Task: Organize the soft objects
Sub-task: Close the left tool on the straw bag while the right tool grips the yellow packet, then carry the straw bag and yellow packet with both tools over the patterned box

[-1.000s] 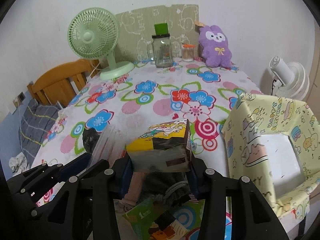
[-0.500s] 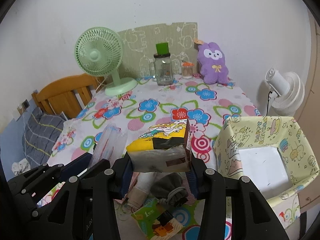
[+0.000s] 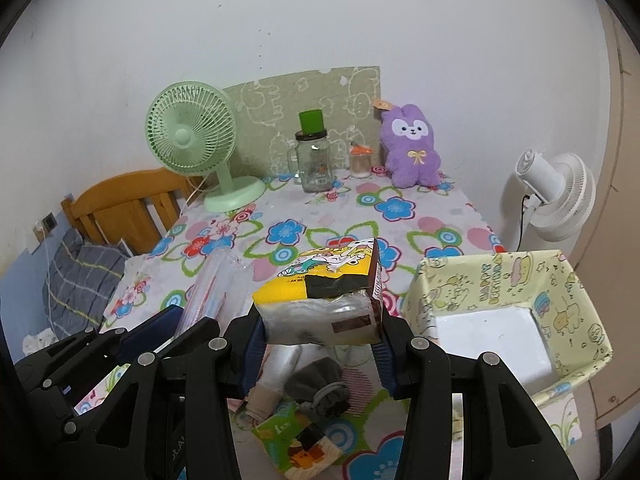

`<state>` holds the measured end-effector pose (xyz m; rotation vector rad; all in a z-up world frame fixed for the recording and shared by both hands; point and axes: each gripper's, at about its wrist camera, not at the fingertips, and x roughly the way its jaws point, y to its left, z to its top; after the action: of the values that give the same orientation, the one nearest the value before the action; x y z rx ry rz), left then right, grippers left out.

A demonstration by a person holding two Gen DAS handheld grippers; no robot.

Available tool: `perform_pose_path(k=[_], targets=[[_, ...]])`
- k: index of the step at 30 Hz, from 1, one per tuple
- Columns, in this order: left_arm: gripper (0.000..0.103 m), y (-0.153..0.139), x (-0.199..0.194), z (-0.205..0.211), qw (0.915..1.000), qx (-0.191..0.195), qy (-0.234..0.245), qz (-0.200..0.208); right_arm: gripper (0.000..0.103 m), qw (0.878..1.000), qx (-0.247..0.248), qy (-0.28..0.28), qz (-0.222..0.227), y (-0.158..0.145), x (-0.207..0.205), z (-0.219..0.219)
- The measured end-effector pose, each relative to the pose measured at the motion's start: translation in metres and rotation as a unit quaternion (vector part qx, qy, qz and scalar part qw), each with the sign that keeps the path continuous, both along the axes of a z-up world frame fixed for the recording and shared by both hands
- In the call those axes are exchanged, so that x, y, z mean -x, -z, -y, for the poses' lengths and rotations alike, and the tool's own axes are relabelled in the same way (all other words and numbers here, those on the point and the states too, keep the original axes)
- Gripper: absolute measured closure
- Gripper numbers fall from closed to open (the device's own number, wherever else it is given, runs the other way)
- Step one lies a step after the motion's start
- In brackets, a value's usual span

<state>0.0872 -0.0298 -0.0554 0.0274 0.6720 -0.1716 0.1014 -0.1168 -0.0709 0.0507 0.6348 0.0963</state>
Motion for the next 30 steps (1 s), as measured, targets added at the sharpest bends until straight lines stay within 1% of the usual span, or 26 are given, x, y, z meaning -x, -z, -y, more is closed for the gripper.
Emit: perform_pose_path(k=[6, 21, 30], targets=[[0.081, -0.005, 0.001, 0.014, 0.9999, 0.004, 0.008, 0.01, 0.053, 1.0, -0.003, 0.002, 0.009, -0.007, 0.004, 0.013], [0.081, -0.016, 0.0, 0.066, 0.999, -0.006, 0.032, 0.03, 0.053, 0.999, -0.002, 0.017, 0.031, -0.02, 0.011, 0.062], [0.081, -0.015, -0.006, 0.102, 0.9975, -0.006, 0.064, 0.029, 0.053, 0.998, 0.003, 0.046, 0.039, -0.023, 0.014, 0.096]])
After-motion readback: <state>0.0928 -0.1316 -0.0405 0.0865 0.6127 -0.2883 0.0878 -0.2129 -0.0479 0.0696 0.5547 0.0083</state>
